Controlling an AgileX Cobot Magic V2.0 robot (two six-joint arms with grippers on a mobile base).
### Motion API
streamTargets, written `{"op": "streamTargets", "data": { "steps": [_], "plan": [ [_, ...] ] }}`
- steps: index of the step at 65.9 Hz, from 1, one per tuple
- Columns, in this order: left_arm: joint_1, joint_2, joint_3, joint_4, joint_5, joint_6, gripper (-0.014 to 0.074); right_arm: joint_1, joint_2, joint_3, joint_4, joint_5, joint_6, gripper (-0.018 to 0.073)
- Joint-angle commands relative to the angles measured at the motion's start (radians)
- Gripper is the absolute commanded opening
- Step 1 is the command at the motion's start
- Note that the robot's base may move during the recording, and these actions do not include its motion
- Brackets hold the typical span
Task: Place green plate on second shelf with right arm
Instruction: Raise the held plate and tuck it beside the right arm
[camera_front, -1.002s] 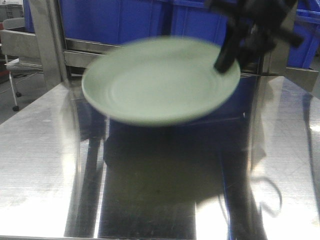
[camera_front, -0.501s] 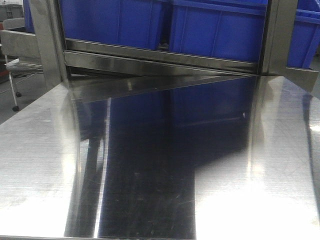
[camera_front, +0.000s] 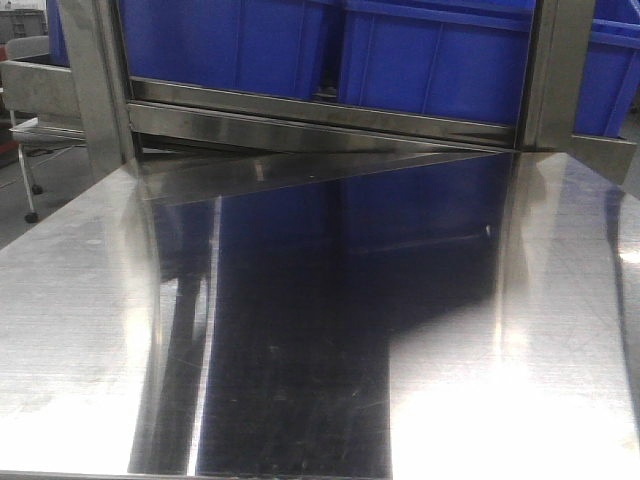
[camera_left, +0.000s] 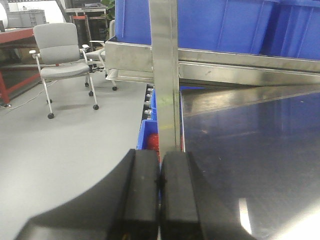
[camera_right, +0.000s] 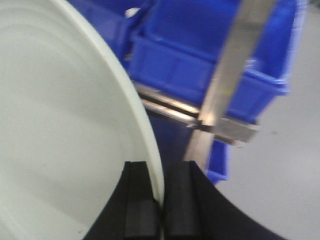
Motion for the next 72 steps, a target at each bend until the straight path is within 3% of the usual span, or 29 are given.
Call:
{"op": "streamTargets", "data": {
  "steps": [1,11,25,42,54,72],
  "plan": [
    [-0.003,-0.021,0.042,-0.007,-0.08,-0.009,0.013,-0.004,-0.056,-0.022,-0.096,-0.06,0.043,0.0057],
    [-0.003,-0.021,0.042,-0.007,-0.08,-0.009,0.013,-0.004,-0.162,0.055,-0.154,-0.05,0.047,0.0057],
    [-0.003,-0.021,0.042,-0.007,-0.08,-0.009,0.013,-0.004,-0.358,0.32,-0.185,-0.132,0.109,0.0057],
    [-0.003,-0.021,0.042,-0.007,-0.08,-0.009,0.013,-0.004,-0.619,0.722,-0.115,-0.44,0.14,0.0057],
    [-0.003,-0.021,0.042,-0.007,-0.08,-0.009,0.013,-0.004,-0.691,0.963,-0.11,-0.641,0.139,0.0057],
    [-0.003,-0.021,0.042,-0.007,-0.08,-0.009,0.013,-0.004,-0.691,1.095,-0.11,-0.823,0.139,0.0057]
  ]
}}
